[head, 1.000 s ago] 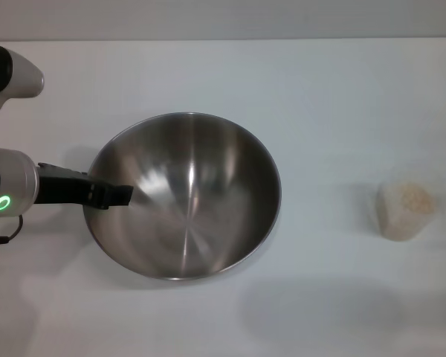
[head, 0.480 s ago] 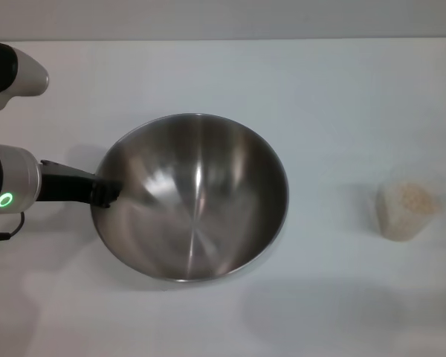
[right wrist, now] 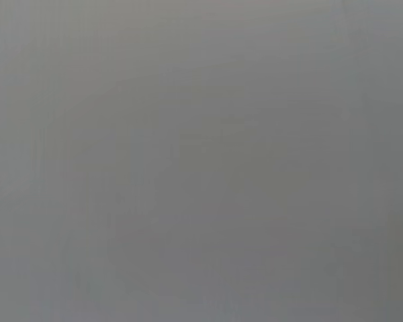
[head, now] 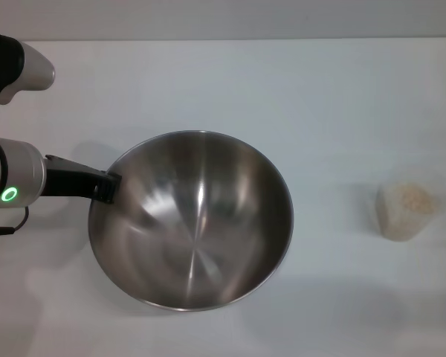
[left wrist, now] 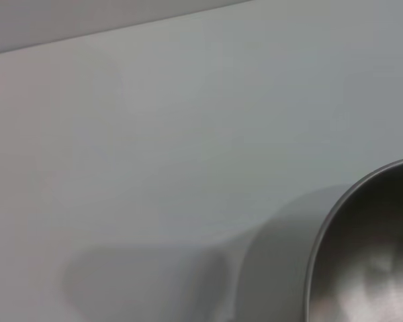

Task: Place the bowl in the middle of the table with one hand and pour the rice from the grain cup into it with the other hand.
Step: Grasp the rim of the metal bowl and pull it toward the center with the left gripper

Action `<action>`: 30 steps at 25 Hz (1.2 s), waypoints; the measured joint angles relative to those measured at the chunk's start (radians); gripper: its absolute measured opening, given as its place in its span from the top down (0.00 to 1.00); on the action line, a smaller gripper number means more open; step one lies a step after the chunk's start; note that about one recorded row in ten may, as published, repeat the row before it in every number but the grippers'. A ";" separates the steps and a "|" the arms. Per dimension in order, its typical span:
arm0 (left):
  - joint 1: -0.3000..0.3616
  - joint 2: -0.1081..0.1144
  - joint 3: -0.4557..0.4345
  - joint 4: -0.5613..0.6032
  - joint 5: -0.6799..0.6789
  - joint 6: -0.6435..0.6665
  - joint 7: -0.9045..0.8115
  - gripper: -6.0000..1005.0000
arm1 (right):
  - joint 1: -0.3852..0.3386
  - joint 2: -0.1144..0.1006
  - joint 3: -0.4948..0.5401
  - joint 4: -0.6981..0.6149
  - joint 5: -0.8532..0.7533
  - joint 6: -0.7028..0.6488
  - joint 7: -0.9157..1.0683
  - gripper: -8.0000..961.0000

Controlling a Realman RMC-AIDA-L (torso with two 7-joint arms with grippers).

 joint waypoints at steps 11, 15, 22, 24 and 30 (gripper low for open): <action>-0.043 0.001 -0.049 -0.001 -0.076 -0.028 0.038 0.94 | 0.006 -0.001 0.000 -0.002 0.000 0.000 0.000 0.12; -0.081 0.001 -0.099 0.030 -0.116 -0.049 0.064 0.95 | 0.010 -0.001 0.000 -0.003 0.000 0.000 0.000 0.12; -0.174 0.000 -0.171 0.110 -0.162 -0.091 0.089 0.95 | 0.013 -0.002 0.000 -0.003 0.000 0.000 0.000 0.12; -0.206 0.002 -0.197 0.147 -0.178 -0.100 0.096 0.95 | 0.014 -0.002 0.001 -0.003 0.000 0.000 0.000 0.12; -0.329 0.000 -0.285 0.315 -0.242 -0.085 0.182 0.95 | 0.018 -0.002 0.002 -0.003 0.000 0.002 0.000 0.12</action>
